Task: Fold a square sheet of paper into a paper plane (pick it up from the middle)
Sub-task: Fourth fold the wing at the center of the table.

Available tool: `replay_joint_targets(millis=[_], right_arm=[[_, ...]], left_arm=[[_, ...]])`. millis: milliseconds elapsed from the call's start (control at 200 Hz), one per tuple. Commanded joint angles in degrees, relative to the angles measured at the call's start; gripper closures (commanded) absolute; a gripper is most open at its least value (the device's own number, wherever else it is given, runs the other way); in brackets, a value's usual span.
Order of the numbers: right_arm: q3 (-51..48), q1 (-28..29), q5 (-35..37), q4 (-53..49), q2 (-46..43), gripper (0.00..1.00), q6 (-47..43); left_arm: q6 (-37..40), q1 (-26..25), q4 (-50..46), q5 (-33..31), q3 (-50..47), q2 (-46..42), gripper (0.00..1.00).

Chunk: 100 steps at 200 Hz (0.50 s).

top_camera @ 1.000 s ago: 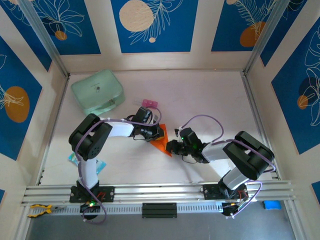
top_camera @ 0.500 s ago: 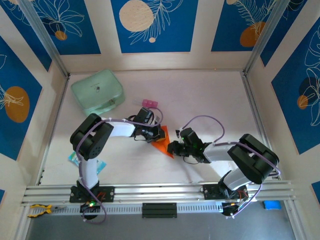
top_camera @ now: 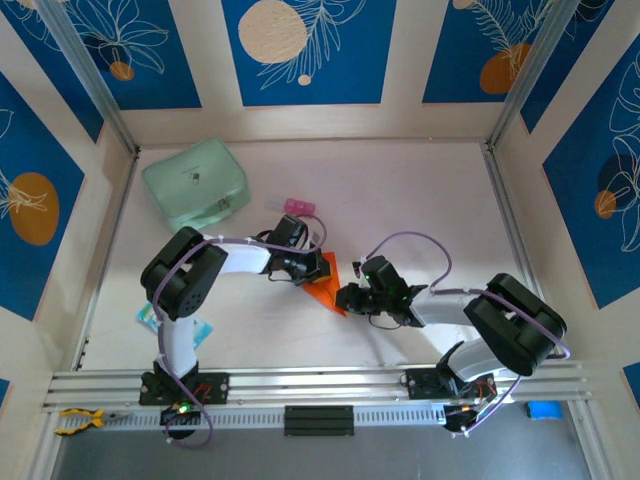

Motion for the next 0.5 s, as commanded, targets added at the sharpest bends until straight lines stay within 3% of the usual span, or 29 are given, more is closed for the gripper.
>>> replay_joint_targets(millis=[0, 495], right_arm=[[-0.8, -0.3, -1.8, -2.5, -1.0, 0.87, 0.8], [-2.5, -0.8, -2.5, -1.6, 1.3, 0.92, 3.8]], left_arm=[[1.6, 0.1, -1.5, -0.8, 0.7, 2.0, 0.89], [1.7, 0.1, -0.4, 0.6, 0.8, 1.0, 0.88]])
